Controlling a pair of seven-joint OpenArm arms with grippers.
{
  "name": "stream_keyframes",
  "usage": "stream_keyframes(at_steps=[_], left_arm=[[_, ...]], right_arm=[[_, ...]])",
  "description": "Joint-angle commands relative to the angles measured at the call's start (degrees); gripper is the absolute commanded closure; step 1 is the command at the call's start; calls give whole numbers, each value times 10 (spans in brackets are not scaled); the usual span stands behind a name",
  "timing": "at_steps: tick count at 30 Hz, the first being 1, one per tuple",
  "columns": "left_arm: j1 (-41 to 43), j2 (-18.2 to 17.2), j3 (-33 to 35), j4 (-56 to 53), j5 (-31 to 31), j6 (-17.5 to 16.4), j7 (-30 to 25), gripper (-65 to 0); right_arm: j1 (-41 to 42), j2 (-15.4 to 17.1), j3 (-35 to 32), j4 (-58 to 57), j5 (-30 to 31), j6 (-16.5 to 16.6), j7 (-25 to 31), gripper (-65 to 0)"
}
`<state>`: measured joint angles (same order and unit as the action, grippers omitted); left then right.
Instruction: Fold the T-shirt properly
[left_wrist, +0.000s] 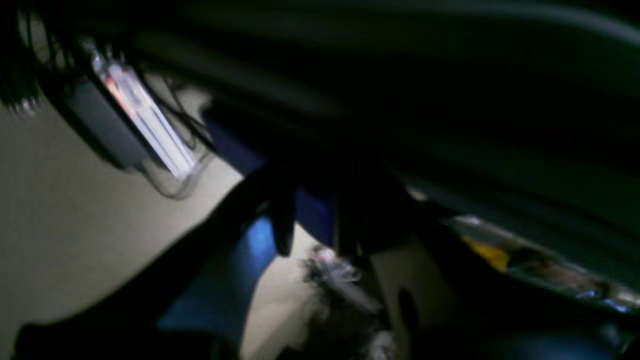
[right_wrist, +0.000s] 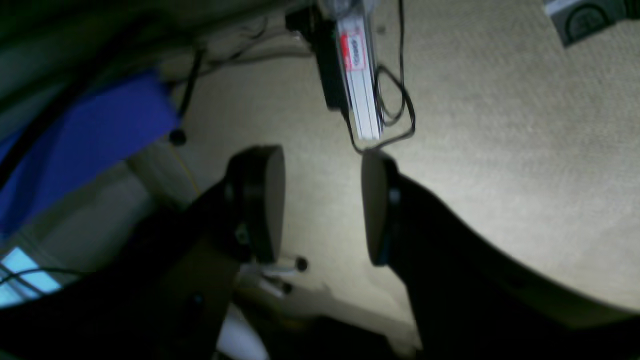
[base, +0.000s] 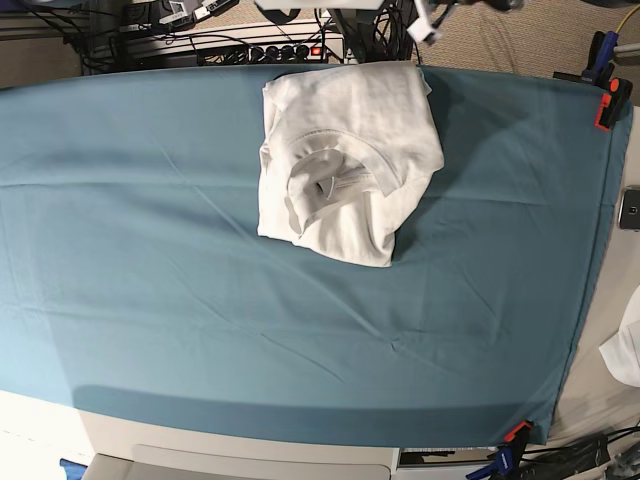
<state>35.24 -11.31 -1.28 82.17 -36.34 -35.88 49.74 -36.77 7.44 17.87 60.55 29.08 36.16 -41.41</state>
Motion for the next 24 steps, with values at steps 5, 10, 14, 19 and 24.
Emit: stream_keyframes(at_steps=[5, 10, 14, 19, 24], left_arm=[[-39, 5, 82, -74, 143, 54, -113, -118], [-80, 5, 151, -150, 222, 188, -160, -118], [-110, 5, 196, -199, 256, 278, -183, -118], [-139, 11, 215, -243, 274, 367, -204, -118], [-166, 21, 213, -293, 274, 396, -207, -118]], right_arm=[[63, 2, 1, -110, -24, -39, 30, -257], [122, -3, 1, -189, -54, -58, 66, -257], [162, -3, 1, -230, -79, -80, 92, -257], [209, -3, 1, -265, -133, -151, 151, -257], [249, -1, 1, -288, -173, -216, 178, -257]])
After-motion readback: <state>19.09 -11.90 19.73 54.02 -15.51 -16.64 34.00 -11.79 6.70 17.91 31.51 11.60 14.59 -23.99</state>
